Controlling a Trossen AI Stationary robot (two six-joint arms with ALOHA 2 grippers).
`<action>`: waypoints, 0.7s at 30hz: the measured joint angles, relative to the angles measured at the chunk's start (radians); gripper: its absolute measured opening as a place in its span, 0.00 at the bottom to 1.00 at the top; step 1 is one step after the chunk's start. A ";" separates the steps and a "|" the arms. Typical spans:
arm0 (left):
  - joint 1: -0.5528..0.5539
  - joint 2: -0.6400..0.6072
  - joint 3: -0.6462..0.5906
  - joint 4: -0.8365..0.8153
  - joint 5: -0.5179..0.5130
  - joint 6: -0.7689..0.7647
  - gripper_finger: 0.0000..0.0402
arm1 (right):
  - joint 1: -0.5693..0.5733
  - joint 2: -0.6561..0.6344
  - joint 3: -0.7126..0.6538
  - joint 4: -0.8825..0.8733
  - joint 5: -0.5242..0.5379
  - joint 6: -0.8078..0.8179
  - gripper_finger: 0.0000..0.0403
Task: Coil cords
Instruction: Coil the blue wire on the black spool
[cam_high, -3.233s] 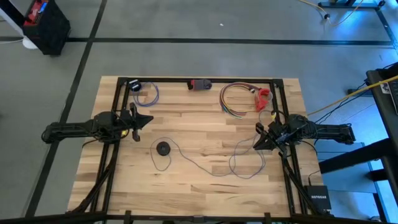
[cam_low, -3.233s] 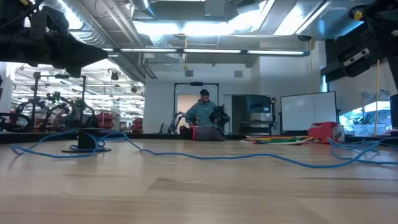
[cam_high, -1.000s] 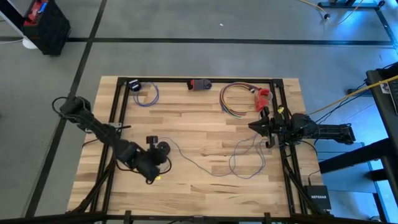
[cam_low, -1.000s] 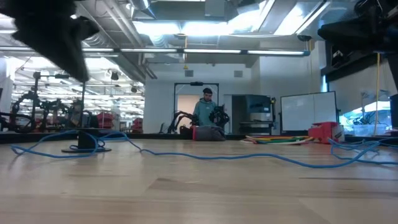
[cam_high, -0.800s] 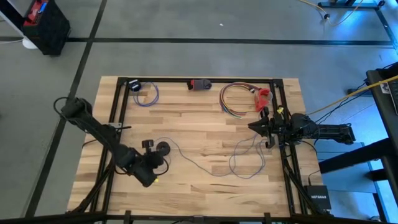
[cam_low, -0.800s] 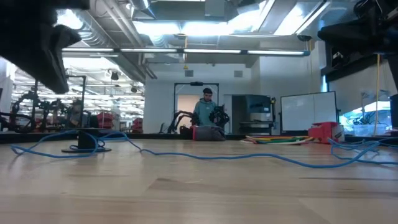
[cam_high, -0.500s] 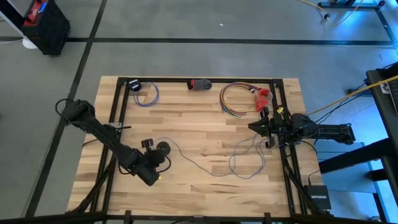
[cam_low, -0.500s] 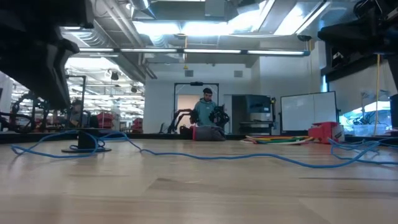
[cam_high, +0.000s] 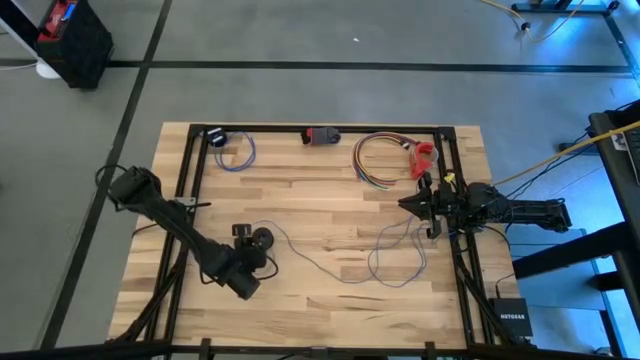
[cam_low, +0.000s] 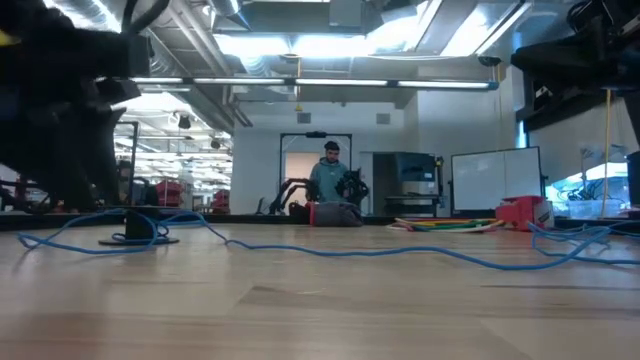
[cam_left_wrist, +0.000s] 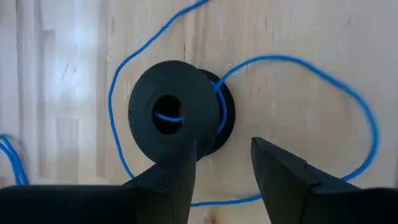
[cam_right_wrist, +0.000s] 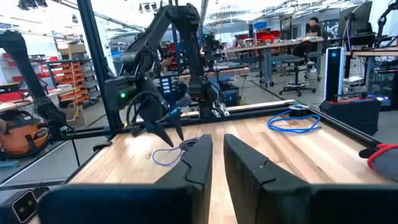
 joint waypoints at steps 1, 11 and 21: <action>0.000 0.011 0.000 0.000 -0.005 0.014 0.36 | 0.000 0.000 0.000 0.000 0.000 0.000 0.12; 0.000 0.057 0.000 0.003 -0.130 0.049 0.32 | 0.000 0.000 0.000 0.000 0.004 0.000 0.12; 0.006 0.057 0.000 0.035 -0.188 0.108 0.29 | 0.000 0.000 0.000 -0.003 0.005 0.000 0.12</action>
